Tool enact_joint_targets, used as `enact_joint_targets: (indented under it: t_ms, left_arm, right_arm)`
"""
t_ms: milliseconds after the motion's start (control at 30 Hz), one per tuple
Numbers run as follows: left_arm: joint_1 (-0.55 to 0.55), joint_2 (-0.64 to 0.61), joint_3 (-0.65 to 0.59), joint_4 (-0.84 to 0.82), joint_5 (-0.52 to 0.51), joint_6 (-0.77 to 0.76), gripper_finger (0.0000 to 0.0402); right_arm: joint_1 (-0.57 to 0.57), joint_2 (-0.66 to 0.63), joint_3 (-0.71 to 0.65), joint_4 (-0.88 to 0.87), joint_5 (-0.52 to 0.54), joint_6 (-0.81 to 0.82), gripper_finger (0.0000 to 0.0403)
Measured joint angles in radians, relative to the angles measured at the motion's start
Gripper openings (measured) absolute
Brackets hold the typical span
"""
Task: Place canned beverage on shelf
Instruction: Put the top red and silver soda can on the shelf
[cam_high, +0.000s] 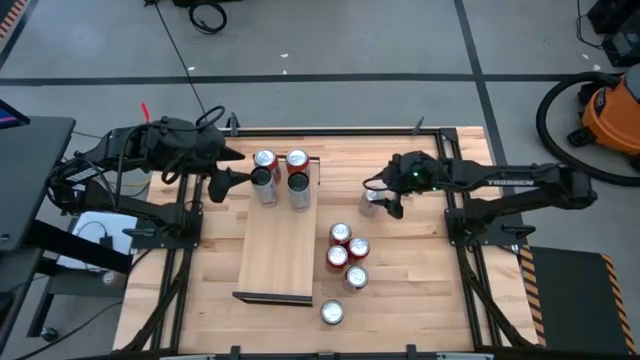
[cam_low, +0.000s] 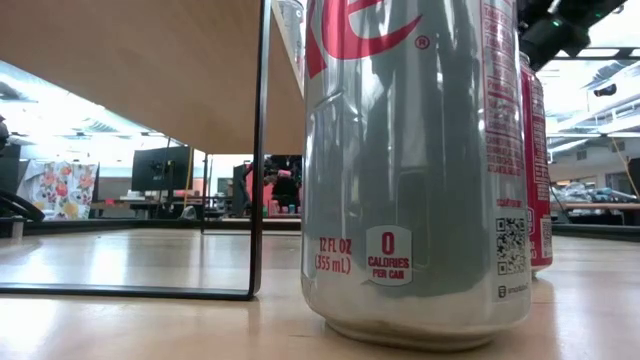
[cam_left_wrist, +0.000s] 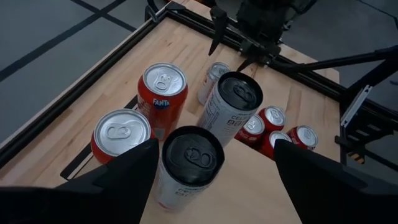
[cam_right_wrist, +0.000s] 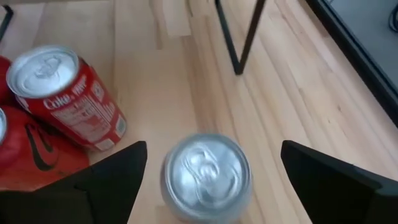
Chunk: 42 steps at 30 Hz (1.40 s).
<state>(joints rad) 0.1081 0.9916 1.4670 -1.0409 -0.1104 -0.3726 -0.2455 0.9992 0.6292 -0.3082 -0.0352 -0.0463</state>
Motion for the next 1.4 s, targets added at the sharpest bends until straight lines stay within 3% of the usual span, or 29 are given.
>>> enact_joint_targets:
  t_ms: [200,867,1400]
  left_arm:
    - [0.000,0.000,0.000,0.000,0.000,-0.027,0.0329]
    - [0.000,0.003,0.000,0.027,-0.049,-0.045,0.0329]
    - [0.000,0.003,0.000,0.106,-0.071,0.125,0.0329]
  right_arm:
    - [-0.028,-0.055,-0.118,0.096,-0.006,0.045,0.0398]
    - [-0.032,-0.049,-0.265,0.316,-0.009,0.077,0.0400]
    - [0.003,0.190,-0.265,0.519,0.015,0.108,0.0397]
